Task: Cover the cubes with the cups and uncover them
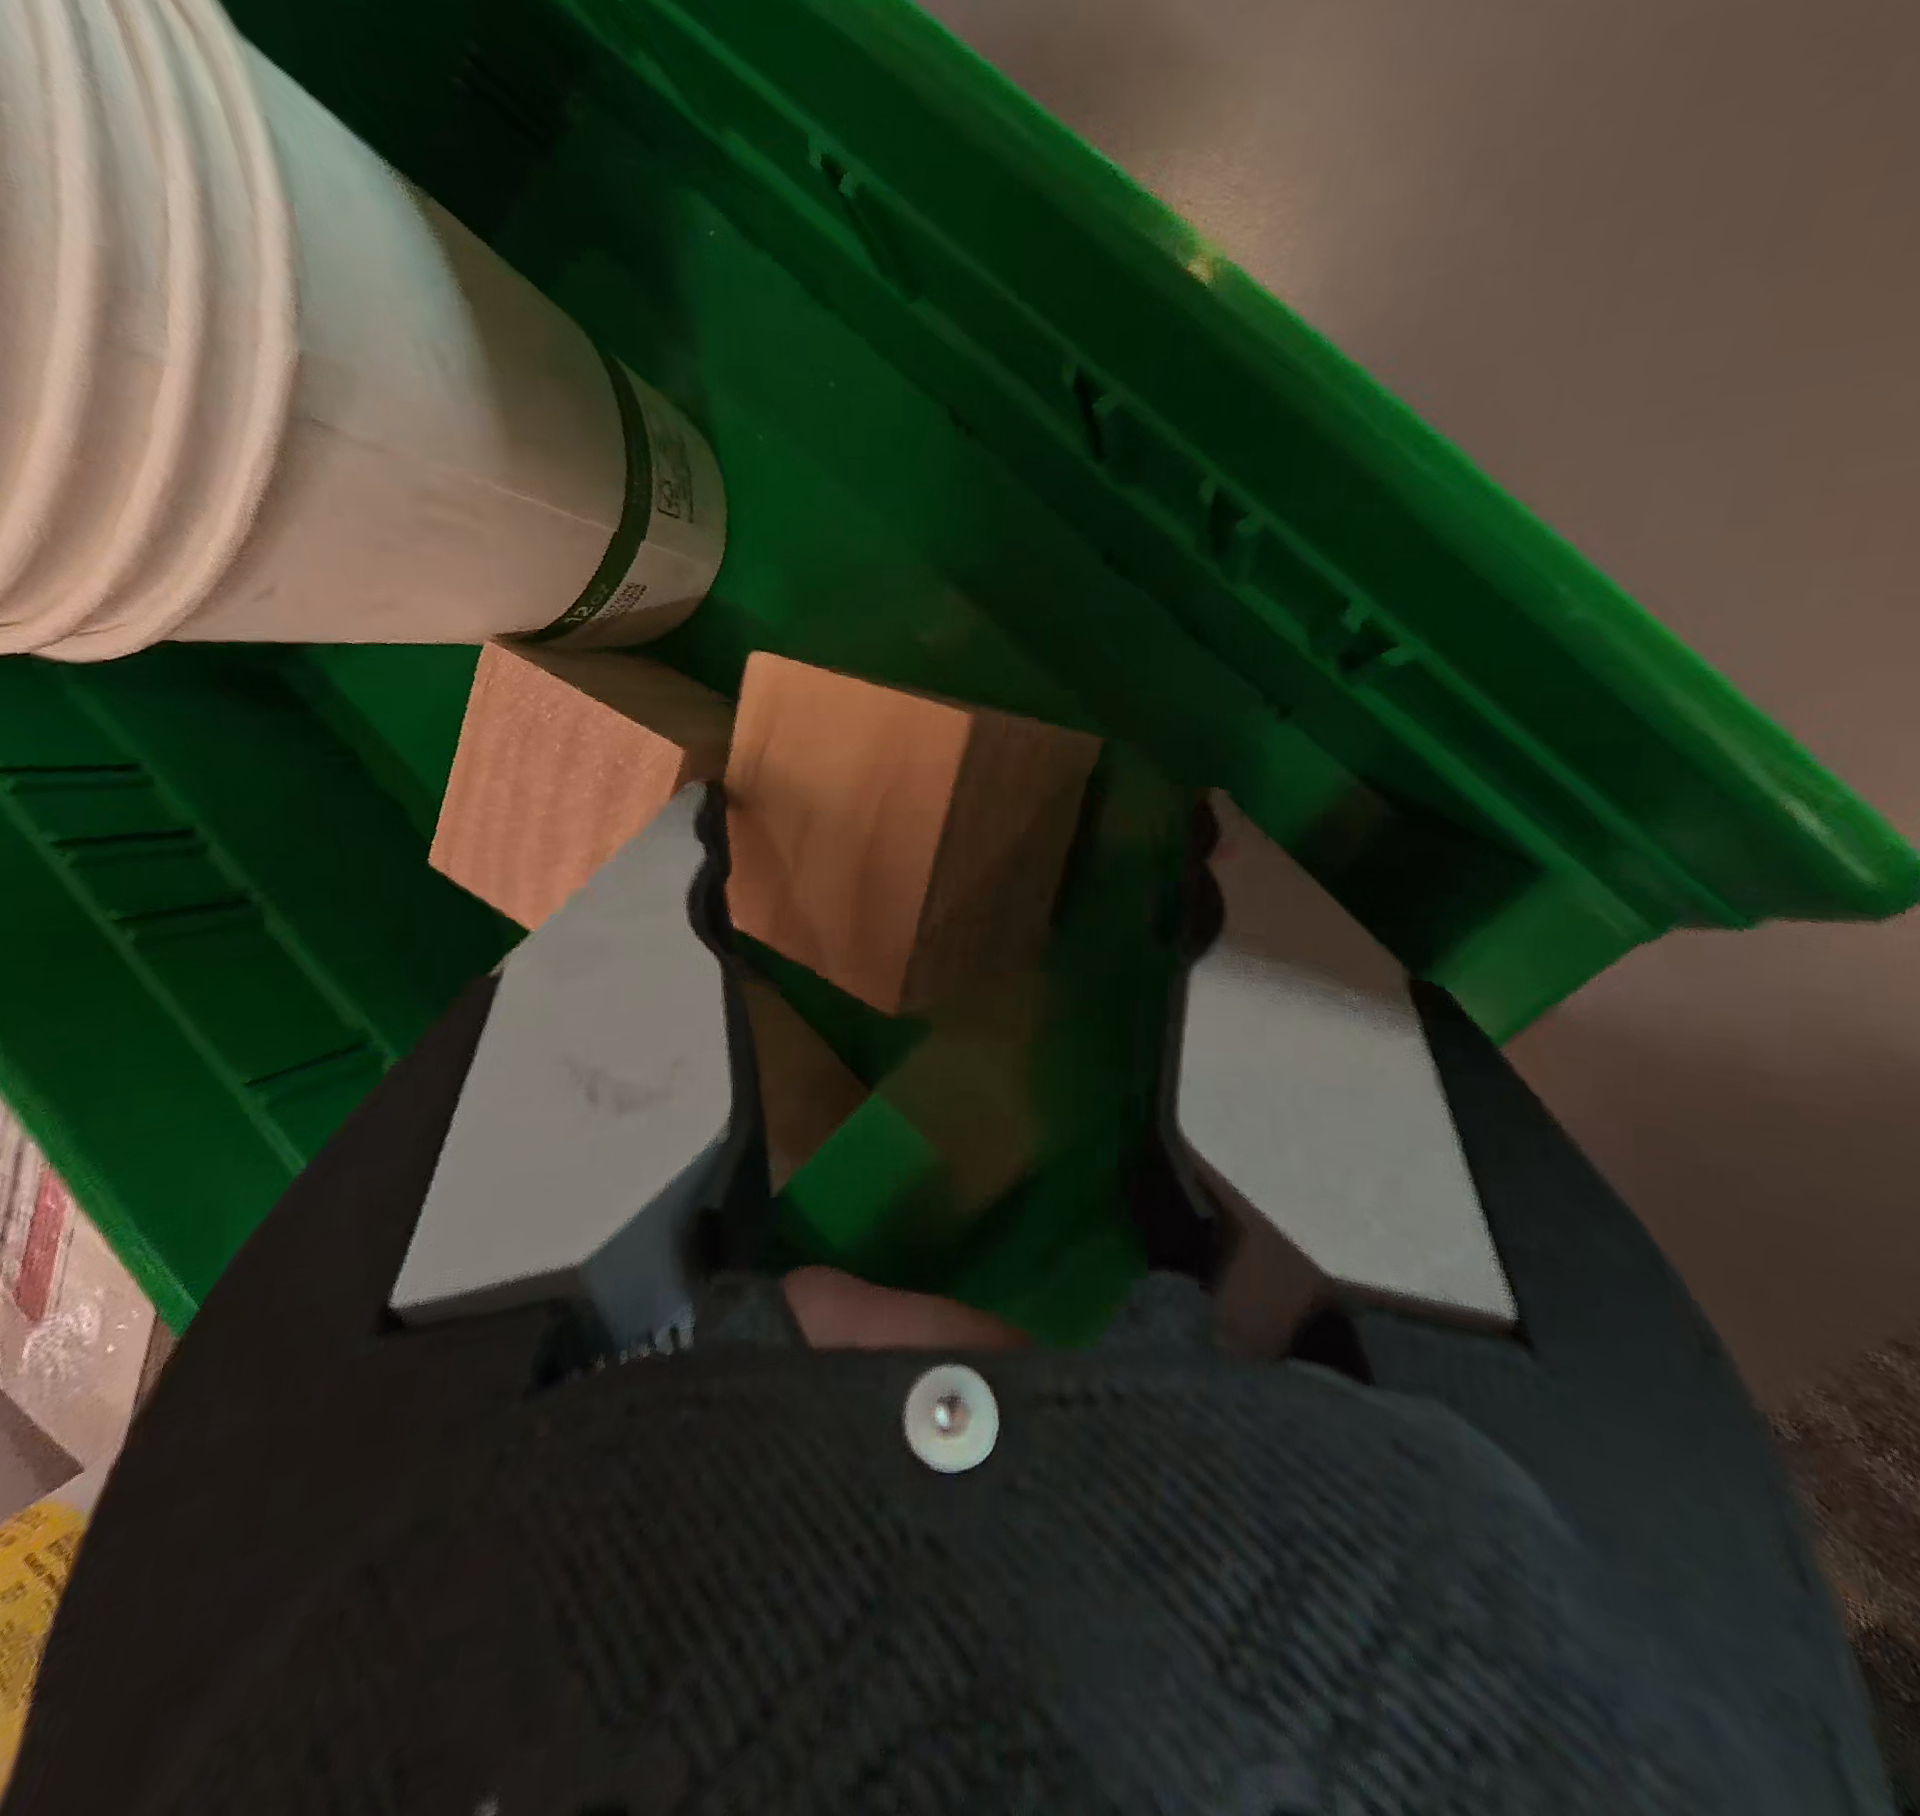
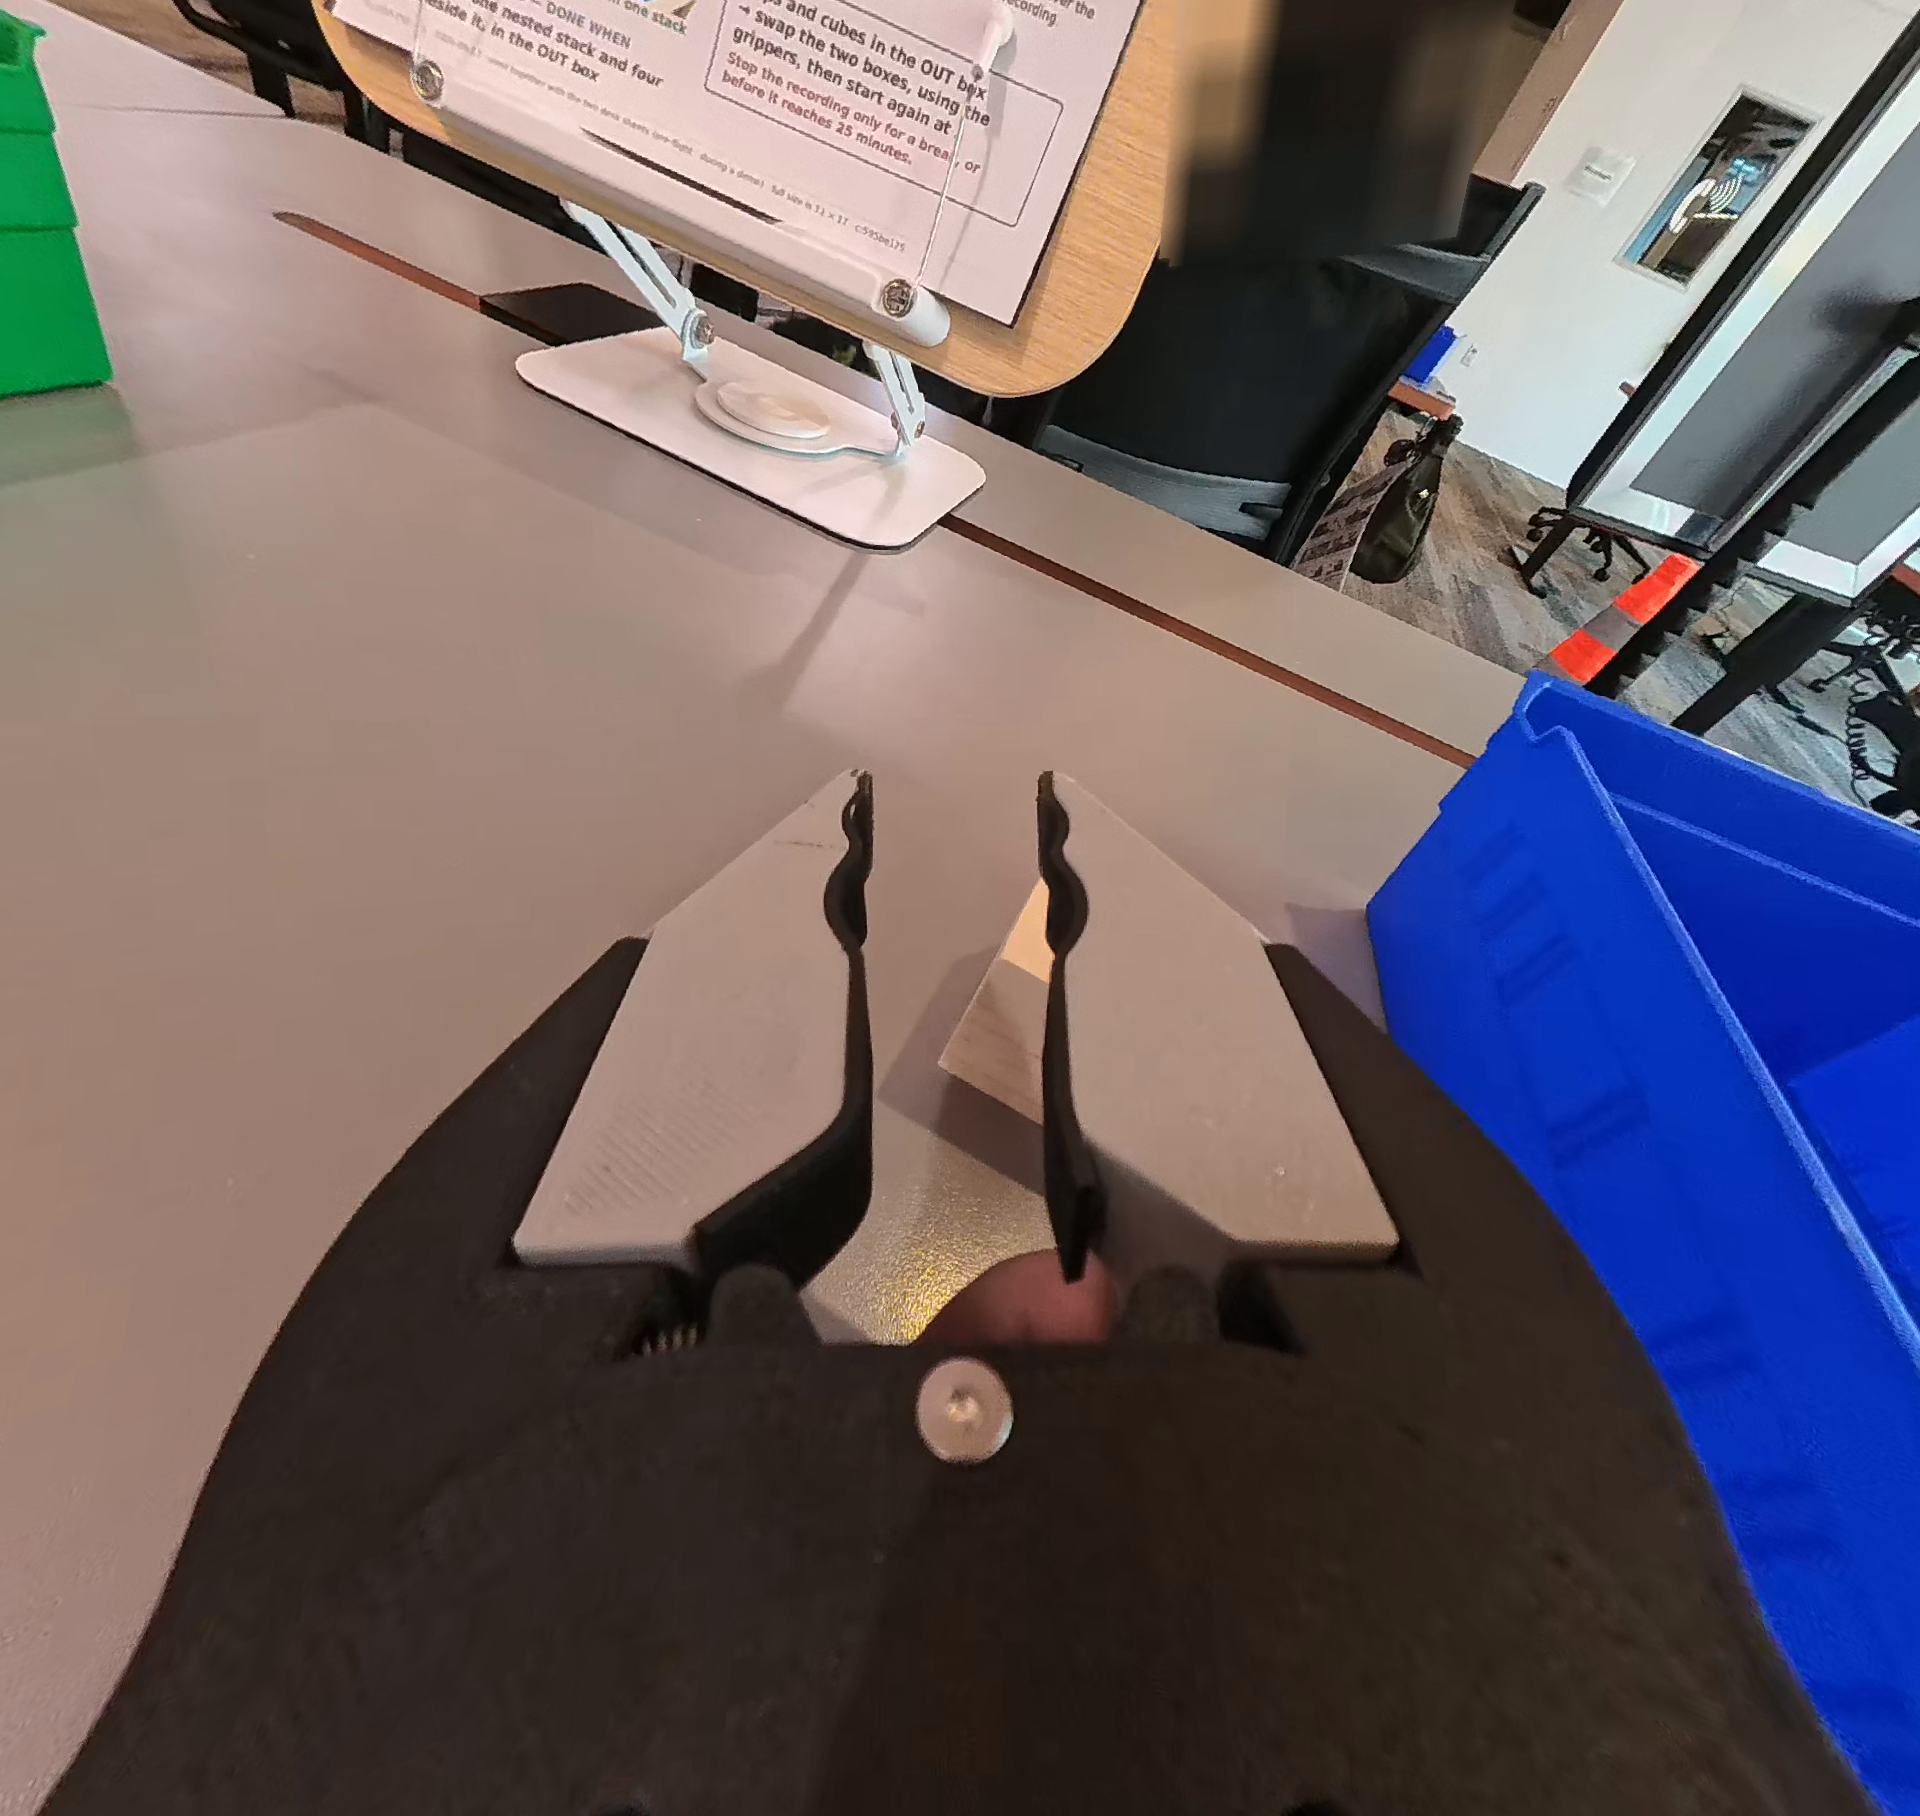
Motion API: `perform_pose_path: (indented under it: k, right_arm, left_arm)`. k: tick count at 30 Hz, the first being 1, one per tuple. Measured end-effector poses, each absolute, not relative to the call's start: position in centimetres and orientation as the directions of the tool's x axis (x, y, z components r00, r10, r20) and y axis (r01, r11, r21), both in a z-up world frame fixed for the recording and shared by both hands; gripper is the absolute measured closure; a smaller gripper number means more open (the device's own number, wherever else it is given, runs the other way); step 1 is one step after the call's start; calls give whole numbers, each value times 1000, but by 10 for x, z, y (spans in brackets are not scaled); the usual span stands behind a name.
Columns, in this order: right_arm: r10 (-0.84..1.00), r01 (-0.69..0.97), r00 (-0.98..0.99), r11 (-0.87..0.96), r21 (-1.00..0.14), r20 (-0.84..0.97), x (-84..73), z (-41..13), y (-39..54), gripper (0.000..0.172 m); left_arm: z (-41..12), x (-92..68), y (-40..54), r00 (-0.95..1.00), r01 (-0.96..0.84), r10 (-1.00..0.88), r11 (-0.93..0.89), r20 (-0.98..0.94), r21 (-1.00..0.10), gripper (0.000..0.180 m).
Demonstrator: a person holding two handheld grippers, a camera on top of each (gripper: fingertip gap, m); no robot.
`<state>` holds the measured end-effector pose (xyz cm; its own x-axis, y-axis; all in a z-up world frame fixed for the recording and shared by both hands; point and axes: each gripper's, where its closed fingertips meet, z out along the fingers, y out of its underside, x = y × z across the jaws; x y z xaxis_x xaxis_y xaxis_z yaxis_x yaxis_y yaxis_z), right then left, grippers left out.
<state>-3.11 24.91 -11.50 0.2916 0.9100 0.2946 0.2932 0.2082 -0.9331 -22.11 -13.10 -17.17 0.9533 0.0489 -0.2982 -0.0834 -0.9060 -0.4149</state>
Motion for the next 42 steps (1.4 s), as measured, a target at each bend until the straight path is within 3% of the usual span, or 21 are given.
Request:
perform_pose_path:
  k: [8,13,23,32,38,42]
  right_arm:
    - [914,278,294,199,-940,281,-30,-111,249,144]
    - [915,276,289,203,-939,283,-30,-111,247,144]
    - [914,282,288,205,-937,286,-31,-112,248,144]
    - [919,253,323,147,-956,227,-27,-106,256,144]
    - [911,65,410,11,-998,36,-9,-75,279,144]
    - [895,-20,444,-42,-999,-46,1,-64,292,144]
  left_arm:
    - [-174,-231,-132,913,-128,17,-937,-408,-325,101]
    - [-184,-228,-137,919,-135,-13,-950,-393,-283,113]
    - [-182,-228,-144,931,-137,-36,-957,-364,-257,118]
    - [-128,-248,-143,842,-88,211,-855,-497,-511,123]
    - [-51,-238,-115,765,-192,358,-666,-535,-721,123]
    - [-3,-203,-76,766,-289,356,-554,-536,-781,123]
